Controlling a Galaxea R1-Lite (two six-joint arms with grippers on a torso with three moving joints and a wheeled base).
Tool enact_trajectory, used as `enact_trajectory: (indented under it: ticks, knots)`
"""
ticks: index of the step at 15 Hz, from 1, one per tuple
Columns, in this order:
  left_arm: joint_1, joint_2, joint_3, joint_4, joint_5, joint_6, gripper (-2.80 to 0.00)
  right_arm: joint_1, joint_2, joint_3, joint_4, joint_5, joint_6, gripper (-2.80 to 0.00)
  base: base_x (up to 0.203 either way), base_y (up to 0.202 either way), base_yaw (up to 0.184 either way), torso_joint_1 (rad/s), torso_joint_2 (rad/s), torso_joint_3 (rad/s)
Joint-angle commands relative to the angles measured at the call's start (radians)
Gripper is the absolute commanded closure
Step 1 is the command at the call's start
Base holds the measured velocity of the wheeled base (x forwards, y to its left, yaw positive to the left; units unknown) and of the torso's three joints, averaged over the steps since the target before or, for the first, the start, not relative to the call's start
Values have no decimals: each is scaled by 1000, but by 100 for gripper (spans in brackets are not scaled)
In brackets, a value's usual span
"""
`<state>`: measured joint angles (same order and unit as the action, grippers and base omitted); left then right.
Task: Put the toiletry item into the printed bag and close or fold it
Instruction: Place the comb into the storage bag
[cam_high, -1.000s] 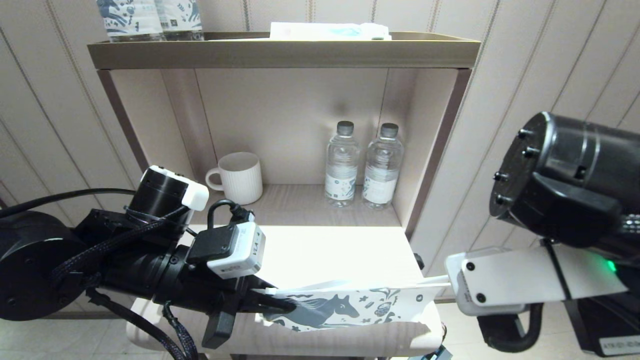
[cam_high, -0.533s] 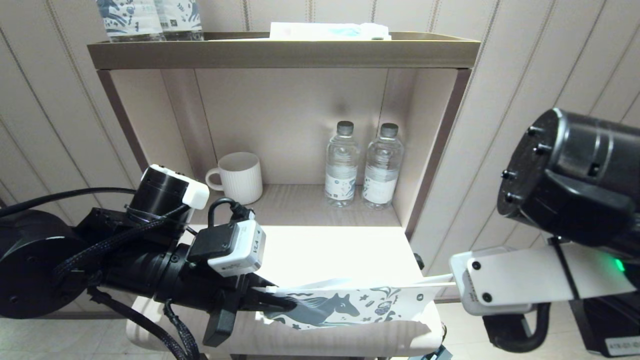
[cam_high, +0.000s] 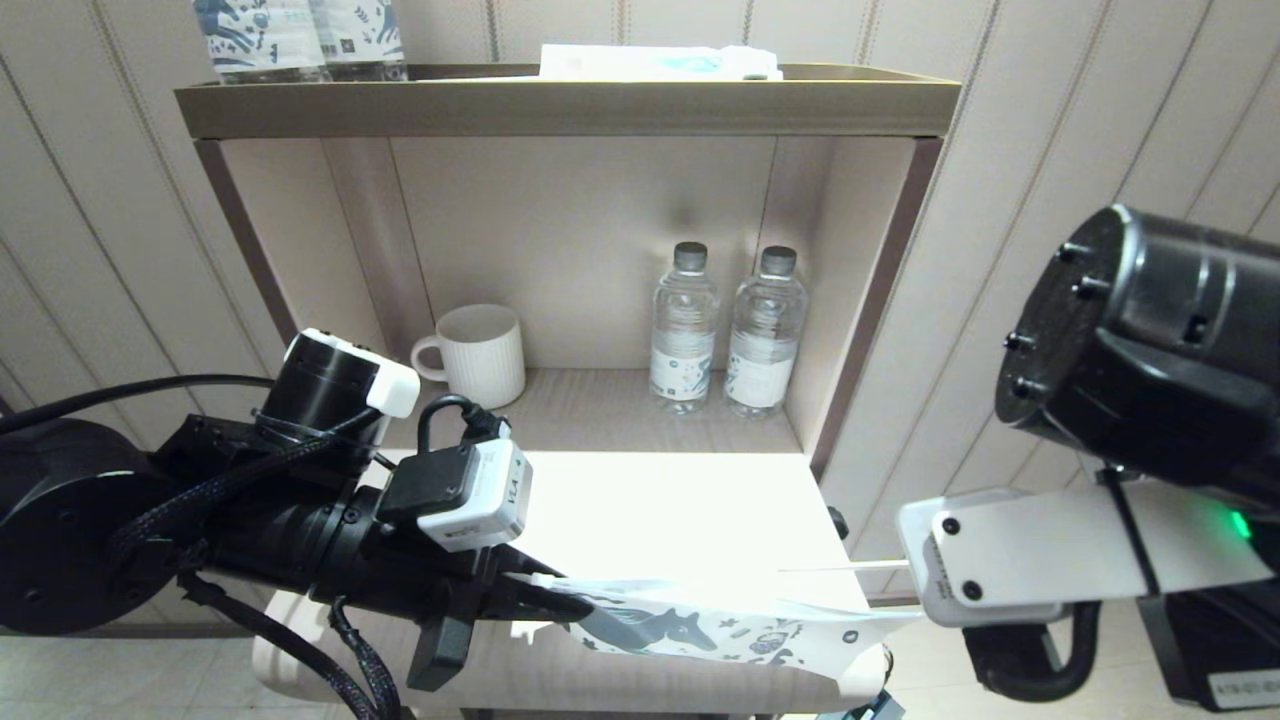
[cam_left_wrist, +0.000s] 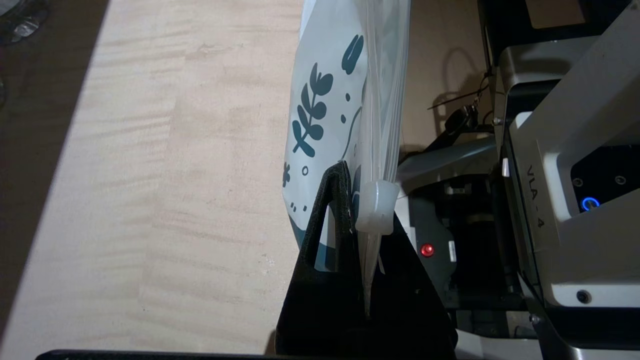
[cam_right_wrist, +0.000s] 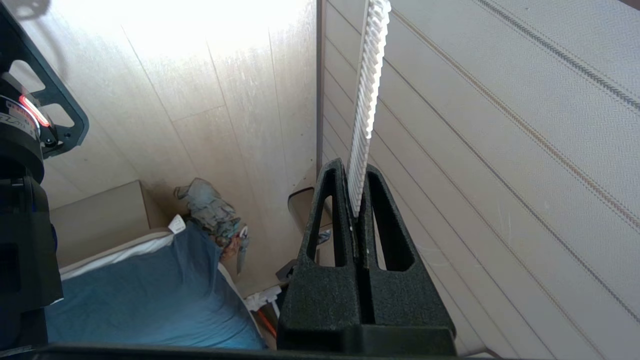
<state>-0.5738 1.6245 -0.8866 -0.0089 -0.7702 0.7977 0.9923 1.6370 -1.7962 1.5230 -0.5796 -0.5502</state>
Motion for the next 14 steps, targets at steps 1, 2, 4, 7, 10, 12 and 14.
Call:
enact_trajectory:
  ticks: [1, 2, 4, 7, 10, 12, 14]
  knots:
    - [0, -2, 1, 0, -4, 5, 0, 2, 8, -1, 47, -3, -2, 0, 0, 0, 0, 0, 0, 0]
    - [0, 0, 1, -1, -4, 5, 0, 2, 9, -8, 47, -3, -4, 0, 0, 0, 0, 0, 0, 0]
    - [0, 2, 0, -2, -3, 5, 0, 3, 6, -15, 47, -3, -4, 0, 0, 0, 0, 0, 0, 0]
    - [12, 3, -4, -2, -4, 5, 0, 9, 4, -17, 47, -3, -3, 0, 0, 0, 0, 0, 0, 0]
    - [19, 14, -12, -2, -4, 5, 0, 32, 7, -9, 47, -2, -2, 0, 0, 0, 0, 0, 0, 0]
    - [26, 23, -18, -2, -4, 5, 0, 37, 7, -5, 47, -2, -2, 0, 0, 0, 0, 0, 0, 0]
    - [26, 24, -18, -2, -4, 5, 0, 38, 9, -6, 47, -2, -2, 0, 0, 0, 0, 0, 0, 0]
